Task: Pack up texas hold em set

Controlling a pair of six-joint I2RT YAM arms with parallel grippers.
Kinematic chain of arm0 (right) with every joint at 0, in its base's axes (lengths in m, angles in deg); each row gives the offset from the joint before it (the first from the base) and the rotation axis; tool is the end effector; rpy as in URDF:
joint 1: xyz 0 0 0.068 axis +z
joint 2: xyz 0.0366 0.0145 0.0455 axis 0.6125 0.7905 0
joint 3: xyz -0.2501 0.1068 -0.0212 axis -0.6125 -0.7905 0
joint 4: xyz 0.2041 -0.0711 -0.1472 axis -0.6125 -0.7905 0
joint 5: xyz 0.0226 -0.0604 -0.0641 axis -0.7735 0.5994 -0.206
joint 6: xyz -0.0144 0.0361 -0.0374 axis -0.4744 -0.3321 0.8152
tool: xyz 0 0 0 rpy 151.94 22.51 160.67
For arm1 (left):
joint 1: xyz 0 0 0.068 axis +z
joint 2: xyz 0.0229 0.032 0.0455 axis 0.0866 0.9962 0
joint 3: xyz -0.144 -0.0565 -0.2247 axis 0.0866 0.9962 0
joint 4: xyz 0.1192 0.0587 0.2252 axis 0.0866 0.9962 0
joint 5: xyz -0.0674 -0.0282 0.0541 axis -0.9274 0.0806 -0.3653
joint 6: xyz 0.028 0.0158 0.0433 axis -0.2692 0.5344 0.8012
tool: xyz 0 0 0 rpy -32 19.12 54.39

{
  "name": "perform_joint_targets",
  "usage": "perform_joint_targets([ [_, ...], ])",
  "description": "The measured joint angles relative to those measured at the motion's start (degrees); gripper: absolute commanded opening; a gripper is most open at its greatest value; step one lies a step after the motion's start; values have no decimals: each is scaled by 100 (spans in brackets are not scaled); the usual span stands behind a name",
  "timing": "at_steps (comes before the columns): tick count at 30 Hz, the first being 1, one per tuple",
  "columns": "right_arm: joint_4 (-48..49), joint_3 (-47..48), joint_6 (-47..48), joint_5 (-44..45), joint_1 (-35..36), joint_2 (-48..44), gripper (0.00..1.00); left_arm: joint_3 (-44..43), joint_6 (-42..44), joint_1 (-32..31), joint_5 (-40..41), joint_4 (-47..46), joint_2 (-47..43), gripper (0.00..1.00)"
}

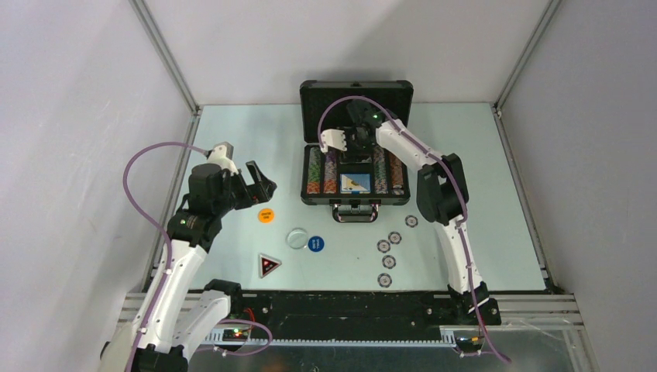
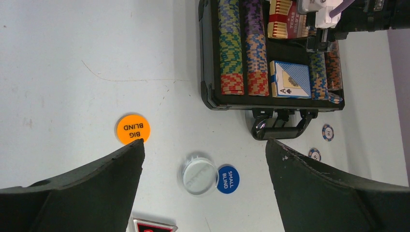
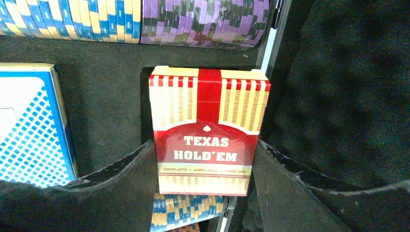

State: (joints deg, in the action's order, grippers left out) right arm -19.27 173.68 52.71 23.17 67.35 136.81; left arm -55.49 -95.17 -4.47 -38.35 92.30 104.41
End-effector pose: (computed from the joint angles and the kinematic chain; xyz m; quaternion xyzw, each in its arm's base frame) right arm 0.4345 0.2541 0.2193 -0.7672 0.5826 -0.0128 0.2679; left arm 0.1730 -0.0336 0.3116 -0.0784 0.8602 -0.2014 0.4618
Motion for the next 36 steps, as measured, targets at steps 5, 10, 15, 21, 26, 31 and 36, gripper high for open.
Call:
perform_joint_targets([
  [5,-98,105,2,11,7,79,23,0,0,0,0,-2,0,100],
  [10,-125,129,-7,7,7,111,67,0,0,0,0,-2,0,100],
  [15,-188,138,-44,26,2,131,97,0,0,0,-2,-2,0,100],
  [21,-173,179,-79,2,-122,129,99,0,0,0,-2,-4,0,100],
  [26,-232,179,-101,-81,-186,120,99,0,0,2,-2,-15,0,100],
  [31,-240,173,-199,-393,-212,-4,99,0,0,4,-4,-17,0,100],
  [36,-197,42,-334,-857,-212,-400,99,0,0,4,-13,-20,0,100],
])
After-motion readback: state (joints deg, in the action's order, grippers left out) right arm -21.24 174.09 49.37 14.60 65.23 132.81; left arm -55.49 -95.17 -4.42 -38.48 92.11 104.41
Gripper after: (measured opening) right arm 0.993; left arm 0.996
